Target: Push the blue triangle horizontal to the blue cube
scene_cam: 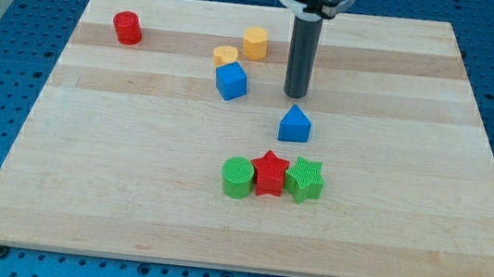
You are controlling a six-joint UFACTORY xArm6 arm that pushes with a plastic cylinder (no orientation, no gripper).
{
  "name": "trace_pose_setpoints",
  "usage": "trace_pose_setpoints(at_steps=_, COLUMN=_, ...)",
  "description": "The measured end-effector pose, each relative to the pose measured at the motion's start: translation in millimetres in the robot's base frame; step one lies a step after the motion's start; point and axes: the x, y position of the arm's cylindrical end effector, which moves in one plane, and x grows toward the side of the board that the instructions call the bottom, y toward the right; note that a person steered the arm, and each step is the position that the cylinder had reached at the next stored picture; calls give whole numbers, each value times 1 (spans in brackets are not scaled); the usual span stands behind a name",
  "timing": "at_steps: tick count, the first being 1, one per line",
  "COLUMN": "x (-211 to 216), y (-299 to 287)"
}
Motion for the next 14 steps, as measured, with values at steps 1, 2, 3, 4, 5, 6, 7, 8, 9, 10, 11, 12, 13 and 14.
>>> trace_pose_setpoints(at_steps=1, x=0, y=-20)
trace_pose_setpoints(at_steps=2, x=10, y=-64)
trace_pose_setpoints(at_steps=3, x=69, y=-81)
trace_pose_setpoints(at_steps=4, x=128, y=-58)
trace_pose_setpoints(at_steps=5, x=145, y=-23)
trace_pose_setpoints(at_steps=6, x=104, y=5)
trace_pose_setpoints(at_steps=7, x=77, y=21)
trace_pose_setpoints(at_steps=8, x=70, y=22)
trace_pose_setpoints(at_steps=9, x=71, y=24)
trace_pose_setpoints(at_steps=10, x=121, y=24)
trace_pose_setpoints(at_steps=11, x=160, y=16)
trace_pose_setpoints(at_steps=12, x=120, y=10)
trace_pose_setpoints(at_steps=13, x=92, y=10)
trace_pose_setpoints(at_steps=14, x=92, y=10)
